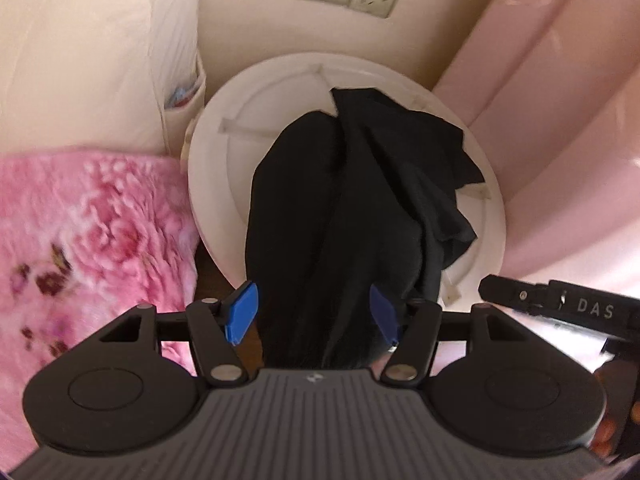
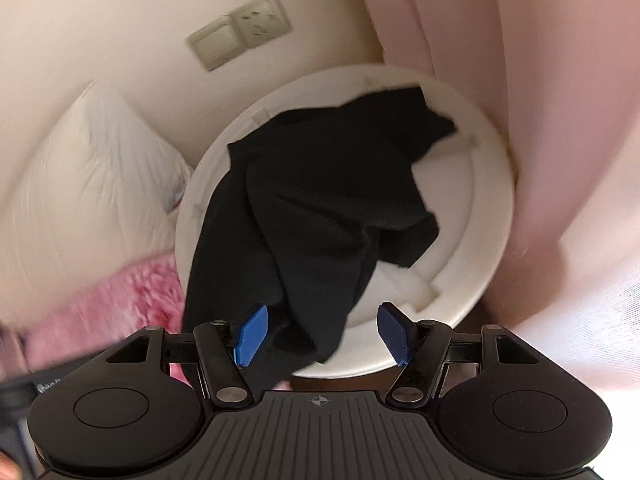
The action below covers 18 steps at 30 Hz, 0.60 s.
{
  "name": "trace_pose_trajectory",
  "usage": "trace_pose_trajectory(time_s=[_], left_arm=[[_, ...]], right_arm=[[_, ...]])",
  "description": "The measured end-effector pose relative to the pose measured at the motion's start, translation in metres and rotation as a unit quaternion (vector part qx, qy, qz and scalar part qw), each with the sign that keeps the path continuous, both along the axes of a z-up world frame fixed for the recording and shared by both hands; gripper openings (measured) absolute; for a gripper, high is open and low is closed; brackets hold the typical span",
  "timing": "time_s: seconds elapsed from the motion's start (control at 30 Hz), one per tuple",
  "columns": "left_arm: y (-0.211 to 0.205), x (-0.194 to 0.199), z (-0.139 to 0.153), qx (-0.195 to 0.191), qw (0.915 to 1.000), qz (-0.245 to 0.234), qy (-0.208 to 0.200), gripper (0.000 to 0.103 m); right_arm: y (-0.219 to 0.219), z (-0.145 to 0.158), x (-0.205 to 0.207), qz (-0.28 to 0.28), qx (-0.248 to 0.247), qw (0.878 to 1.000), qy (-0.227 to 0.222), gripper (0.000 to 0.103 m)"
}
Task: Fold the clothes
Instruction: 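Grasp the black garment in the bin with both grippers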
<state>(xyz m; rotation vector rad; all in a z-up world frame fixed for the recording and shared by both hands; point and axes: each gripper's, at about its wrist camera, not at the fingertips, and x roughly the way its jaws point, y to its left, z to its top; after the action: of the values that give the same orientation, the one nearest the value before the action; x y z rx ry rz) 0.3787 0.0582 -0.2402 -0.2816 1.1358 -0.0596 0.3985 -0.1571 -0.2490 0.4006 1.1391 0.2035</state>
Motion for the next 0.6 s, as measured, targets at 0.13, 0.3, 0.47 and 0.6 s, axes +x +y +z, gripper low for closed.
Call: trace_pose_trajectory(time_s=[0.13, 0.3, 0.47, 0.6], left_arm=[[0.011, 0.011, -0.023, -0.051, 0.9981, 0.033, 0.014, 0.059], [0.015, 0.023, -0.048, -0.069, 0.9963, 0.046, 0.024, 0.061], [0.022, 0.037, -0.074, -0.086, 0.9939, 0.061, 0.032, 0.064], [0.023, 0.044, -0.092, -0.107, 0.9915, 0.063, 0.039, 0.064]], right_arm=[[0.003, -0.024, 0.014, 0.005, 0.02, 1.0, 0.023, 0.065], [0.015, -0.052, 0.025, 0.03, 0.014, 0.999, 0.034, 0.065], [0.022, -0.081, 0.034, 0.025, 0.033, 0.998, 0.045, 0.065], [0.022, -0.093, 0.04, 0.01, 0.055, 0.997, 0.052, 0.065]])
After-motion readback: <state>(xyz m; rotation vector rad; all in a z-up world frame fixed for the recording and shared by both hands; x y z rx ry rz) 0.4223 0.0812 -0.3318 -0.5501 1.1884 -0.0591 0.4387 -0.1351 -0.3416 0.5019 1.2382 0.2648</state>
